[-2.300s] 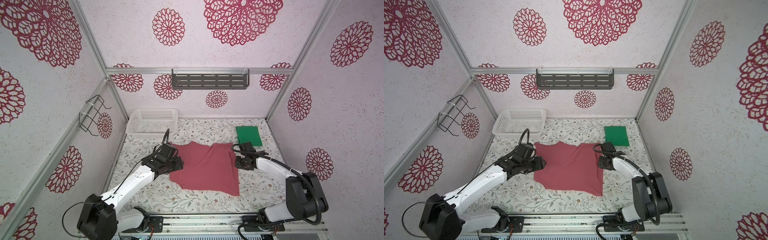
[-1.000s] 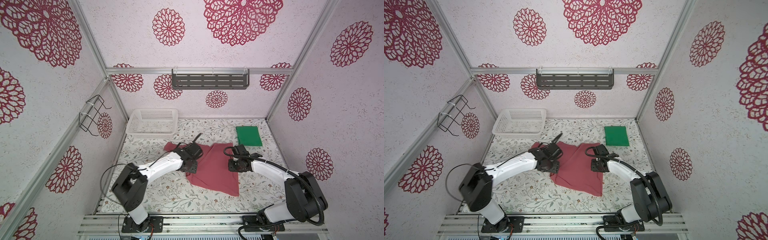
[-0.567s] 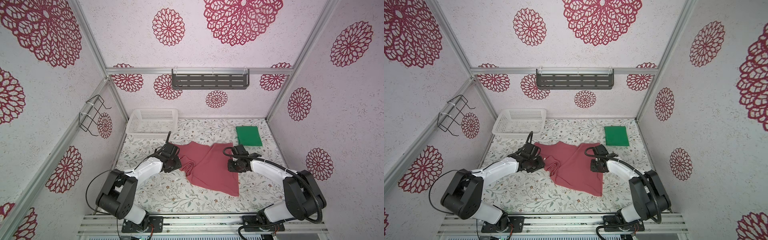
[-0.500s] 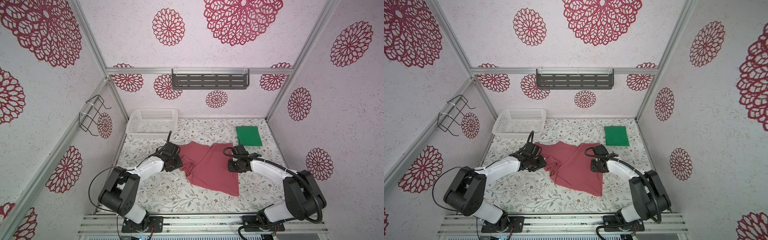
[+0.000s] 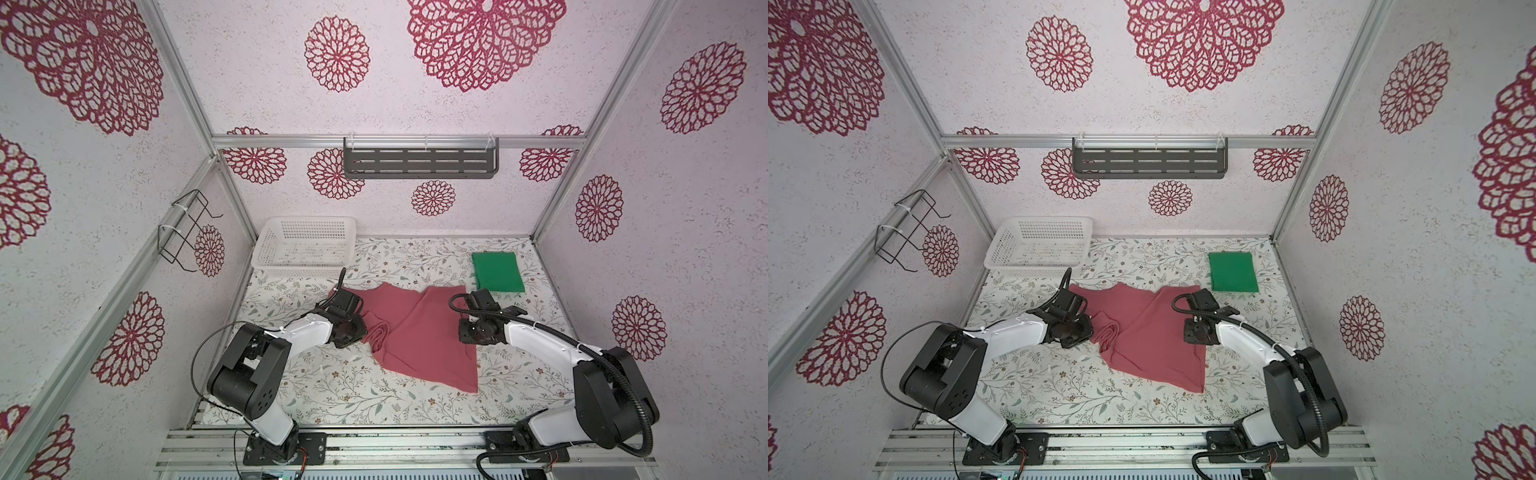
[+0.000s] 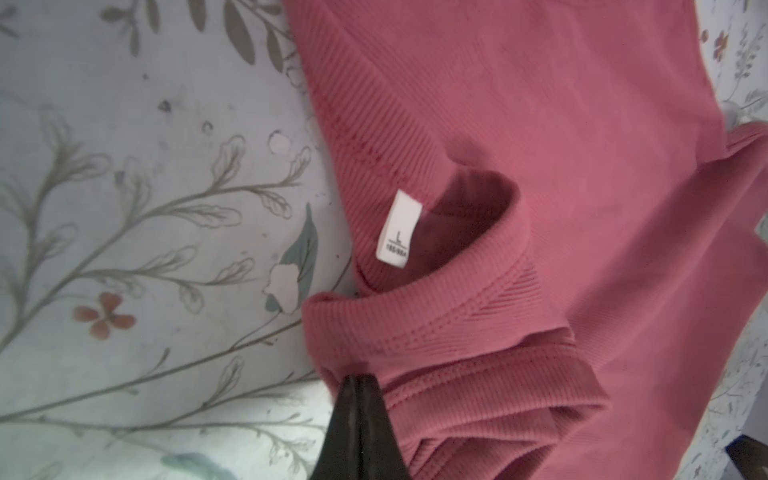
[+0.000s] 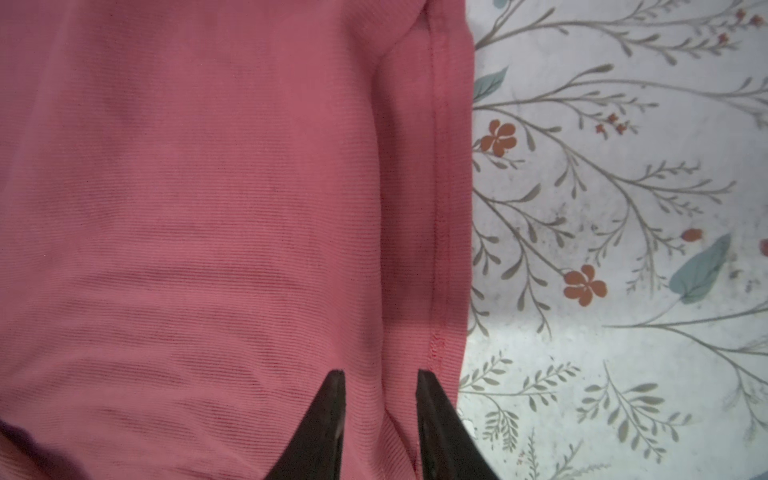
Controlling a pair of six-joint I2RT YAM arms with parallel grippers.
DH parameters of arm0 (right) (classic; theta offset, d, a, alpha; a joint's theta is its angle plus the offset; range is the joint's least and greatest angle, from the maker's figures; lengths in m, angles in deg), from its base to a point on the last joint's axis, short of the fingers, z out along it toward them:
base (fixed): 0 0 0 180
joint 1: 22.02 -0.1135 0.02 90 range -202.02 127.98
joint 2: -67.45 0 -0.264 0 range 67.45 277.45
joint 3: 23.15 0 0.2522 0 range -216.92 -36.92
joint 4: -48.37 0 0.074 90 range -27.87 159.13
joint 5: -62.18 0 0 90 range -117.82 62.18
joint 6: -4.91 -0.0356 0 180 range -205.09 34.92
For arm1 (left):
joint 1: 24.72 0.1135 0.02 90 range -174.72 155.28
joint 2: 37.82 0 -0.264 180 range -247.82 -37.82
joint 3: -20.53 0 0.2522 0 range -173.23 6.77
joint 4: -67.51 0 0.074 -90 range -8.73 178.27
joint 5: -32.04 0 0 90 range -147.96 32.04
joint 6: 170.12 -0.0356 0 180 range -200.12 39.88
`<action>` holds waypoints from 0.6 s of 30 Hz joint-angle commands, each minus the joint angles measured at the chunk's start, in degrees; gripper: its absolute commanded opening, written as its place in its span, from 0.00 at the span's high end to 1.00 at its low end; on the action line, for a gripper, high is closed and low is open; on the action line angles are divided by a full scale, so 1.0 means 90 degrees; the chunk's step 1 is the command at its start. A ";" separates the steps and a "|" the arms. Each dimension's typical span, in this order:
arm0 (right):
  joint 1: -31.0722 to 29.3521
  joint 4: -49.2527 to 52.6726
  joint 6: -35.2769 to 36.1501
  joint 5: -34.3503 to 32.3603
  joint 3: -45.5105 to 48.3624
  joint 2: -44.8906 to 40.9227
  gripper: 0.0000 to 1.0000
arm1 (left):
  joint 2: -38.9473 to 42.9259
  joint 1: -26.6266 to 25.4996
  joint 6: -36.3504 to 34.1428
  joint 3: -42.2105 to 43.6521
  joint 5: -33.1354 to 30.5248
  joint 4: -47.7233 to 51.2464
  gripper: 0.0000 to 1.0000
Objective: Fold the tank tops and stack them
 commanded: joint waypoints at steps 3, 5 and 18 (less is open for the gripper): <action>0.0156 0.0248 0.0089 -0.0247 0.0025 -0.0405 0.68 | 0.0611 0.0050 -0.0796 -0.0485 -0.0498 0.1243 1.00; 0.0238 0.0283 0.0059 -0.0224 0.0060 -0.0472 0.68 | 0.0851 0.0058 -0.1019 -0.0586 -0.0670 0.1707 1.00; 0.0382 0.0223 0.0000 0.0037 0.0295 -0.0648 0.68 | 0.2348 0.0971 -0.1473 0.0199 -0.1616 0.4146 1.00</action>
